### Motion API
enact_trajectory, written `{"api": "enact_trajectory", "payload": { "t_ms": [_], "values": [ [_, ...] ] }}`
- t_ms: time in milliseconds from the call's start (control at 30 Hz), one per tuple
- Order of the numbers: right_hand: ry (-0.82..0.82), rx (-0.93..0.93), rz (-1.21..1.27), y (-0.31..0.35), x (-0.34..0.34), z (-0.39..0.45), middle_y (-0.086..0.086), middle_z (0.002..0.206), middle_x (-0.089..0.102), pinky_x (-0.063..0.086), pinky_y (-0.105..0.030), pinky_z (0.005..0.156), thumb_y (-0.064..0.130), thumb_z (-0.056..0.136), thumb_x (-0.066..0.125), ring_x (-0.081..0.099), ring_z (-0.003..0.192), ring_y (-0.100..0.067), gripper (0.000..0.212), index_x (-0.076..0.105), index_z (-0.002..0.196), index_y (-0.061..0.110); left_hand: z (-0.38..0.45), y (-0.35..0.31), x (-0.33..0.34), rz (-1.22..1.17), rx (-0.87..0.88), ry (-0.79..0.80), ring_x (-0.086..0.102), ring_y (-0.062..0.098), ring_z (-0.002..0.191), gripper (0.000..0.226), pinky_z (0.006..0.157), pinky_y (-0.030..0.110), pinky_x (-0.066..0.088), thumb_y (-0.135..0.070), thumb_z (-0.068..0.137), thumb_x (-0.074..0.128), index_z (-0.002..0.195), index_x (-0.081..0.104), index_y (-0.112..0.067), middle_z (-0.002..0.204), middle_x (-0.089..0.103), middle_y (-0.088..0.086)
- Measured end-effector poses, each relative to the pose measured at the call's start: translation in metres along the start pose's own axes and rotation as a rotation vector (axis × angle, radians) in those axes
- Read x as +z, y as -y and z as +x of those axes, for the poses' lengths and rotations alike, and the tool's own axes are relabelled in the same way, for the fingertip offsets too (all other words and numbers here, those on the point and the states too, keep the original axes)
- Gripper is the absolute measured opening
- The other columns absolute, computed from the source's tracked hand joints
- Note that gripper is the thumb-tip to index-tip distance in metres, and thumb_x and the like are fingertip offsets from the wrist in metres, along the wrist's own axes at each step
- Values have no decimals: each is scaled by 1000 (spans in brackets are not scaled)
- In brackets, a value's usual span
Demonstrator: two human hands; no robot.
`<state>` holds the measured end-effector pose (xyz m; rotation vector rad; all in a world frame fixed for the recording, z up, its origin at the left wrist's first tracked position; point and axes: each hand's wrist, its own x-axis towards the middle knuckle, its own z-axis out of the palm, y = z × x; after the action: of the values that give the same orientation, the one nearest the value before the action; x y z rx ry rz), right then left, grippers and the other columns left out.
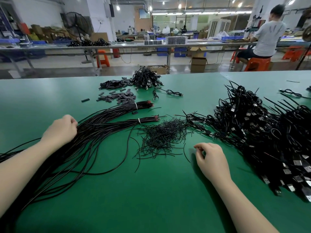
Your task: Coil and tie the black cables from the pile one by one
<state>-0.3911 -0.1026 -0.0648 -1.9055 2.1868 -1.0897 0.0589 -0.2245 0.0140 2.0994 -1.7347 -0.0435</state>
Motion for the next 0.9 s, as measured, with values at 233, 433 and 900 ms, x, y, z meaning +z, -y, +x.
{"api": "enact_trajectory", "payload": {
  "t_ms": [233,433,900],
  "values": [
    [-12,6,0,0,1,-1,3,95,70,48,-33,76,15,92,57,55,96,-19,17,72,99,17,-14,-2,-20,-715,-153,-752,54,25,72,19,79,43,45,-46,89,26,94,39,-34,73,54,-8],
    [-9,8,-12,0,2,-2,3,93,70,49,-33,73,14,90,59,56,93,-19,16,72,98,18,-26,-15,-13,-680,63,-371,53,24,64,12,68,37,46,-28,103,38,110,44,-20,82,60,1],
    [-1,15,-19,-1,1,-2,4,93,69,46,-30,73,16,91,58,56,93,-17,16,72,98,18,-33,-28,0,-815,-30,-466,48,10,37,15,47,29,41,-25,104,29,109,38,-15,75,57,1]
  ]
}}
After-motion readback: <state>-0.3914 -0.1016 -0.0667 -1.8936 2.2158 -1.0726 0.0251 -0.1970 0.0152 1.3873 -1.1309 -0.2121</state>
